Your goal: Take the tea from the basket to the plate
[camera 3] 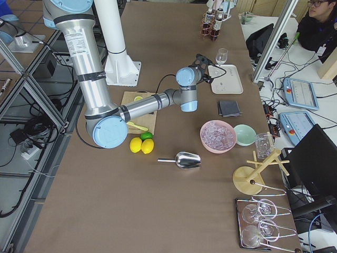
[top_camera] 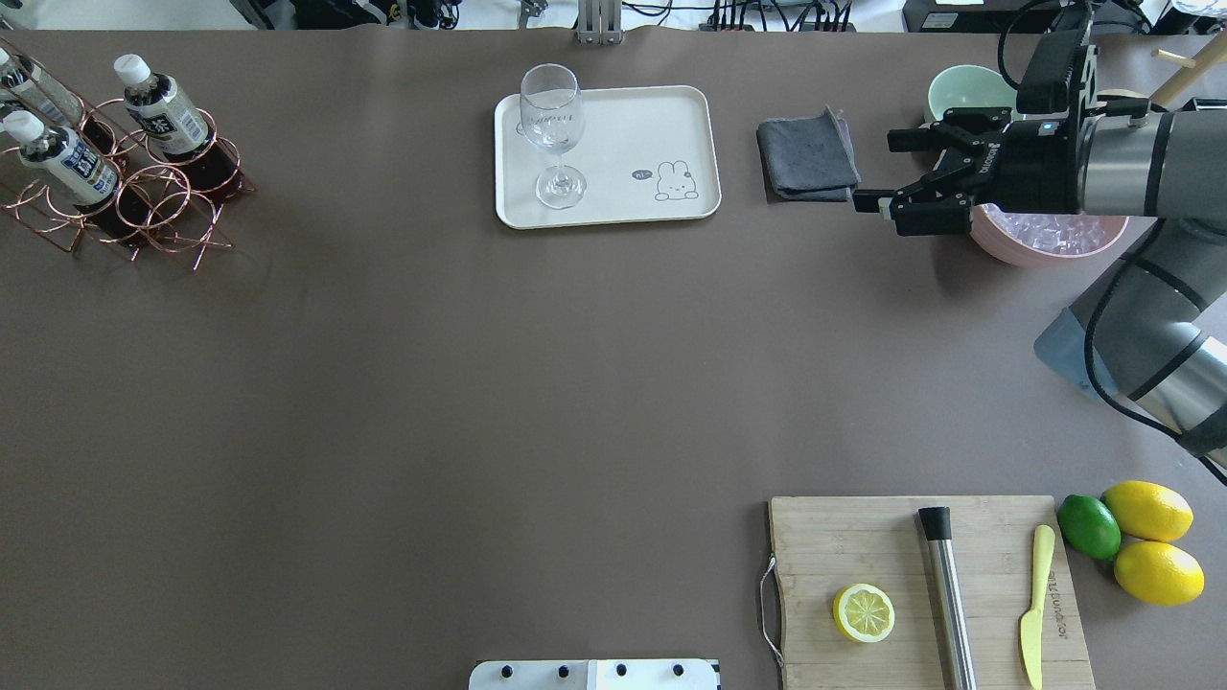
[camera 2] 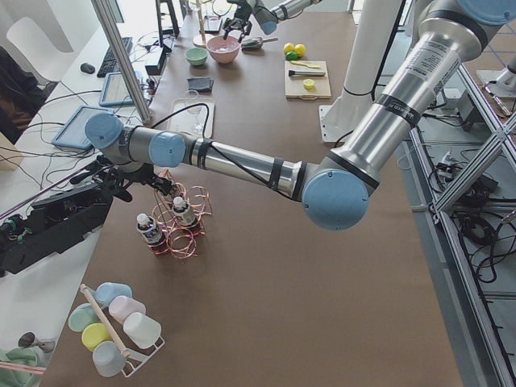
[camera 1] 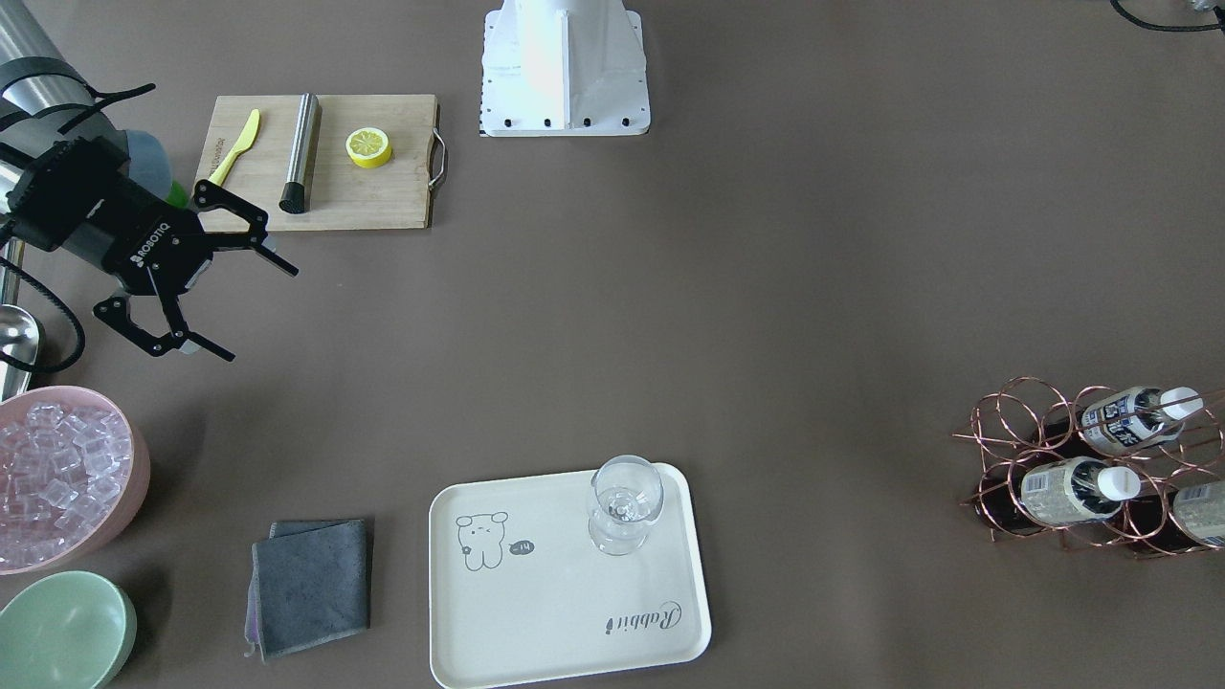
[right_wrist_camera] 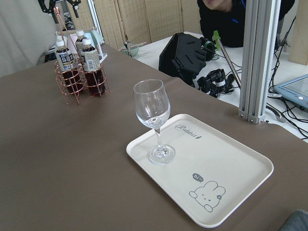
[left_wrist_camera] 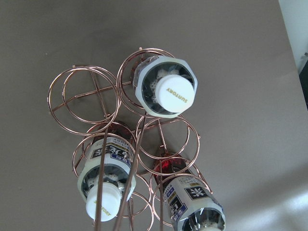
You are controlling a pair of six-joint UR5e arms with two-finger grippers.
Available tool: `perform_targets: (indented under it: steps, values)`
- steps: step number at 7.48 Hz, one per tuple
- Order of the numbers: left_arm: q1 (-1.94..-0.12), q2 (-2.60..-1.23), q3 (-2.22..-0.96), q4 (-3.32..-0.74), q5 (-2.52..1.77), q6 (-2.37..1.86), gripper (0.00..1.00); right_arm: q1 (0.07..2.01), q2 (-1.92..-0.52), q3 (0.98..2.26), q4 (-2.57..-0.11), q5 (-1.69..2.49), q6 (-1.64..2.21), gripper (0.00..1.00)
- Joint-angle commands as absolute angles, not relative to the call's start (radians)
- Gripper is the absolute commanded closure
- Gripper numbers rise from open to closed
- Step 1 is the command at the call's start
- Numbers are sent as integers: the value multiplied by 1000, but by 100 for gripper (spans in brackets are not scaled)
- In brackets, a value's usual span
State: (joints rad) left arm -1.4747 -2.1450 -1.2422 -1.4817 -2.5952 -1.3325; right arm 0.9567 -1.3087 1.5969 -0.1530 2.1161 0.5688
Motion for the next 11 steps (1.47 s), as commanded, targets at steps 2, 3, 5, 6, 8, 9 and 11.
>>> perform_targets:
  steps: [2, 3, 5, 6, 8, 9, 11]
  values:
    - [-1476, -2141, -1327, -1357, -2612, -1332, 32, 868, -1301, 1624, -146, 2026, 600, 0]
    - [-1476, -2138, -1330, -1348, -2611, -1328, 35, 826, -1301, 1659, -147, 2029, 597, 0]
    - [-1479, -2126, -1325, -1338, -2593, -1322, 38, 807, -1315, 1692, -147, 2097, 492, 0]
    - [-1480, -2122, -1331, -1318, -2545, -1321, 38, 805, -1315, 1693, -147, 2135, 450, 0]
    - [-1485, -2129, -1339, -1284, -2539, -1301, 46, 796, -1325, 1704, -146, 2137, 446, 0]
    - [-1488, -2131, -1339, -1278, -2540, -1301, 53, 795, -1328, 1704, -146, 2137, 446, 1]
    - [-1509, -2131, -1341, -1278, -2545, -1302, 60, 792, -1331, 1703, -147, 2135, 453, 1]
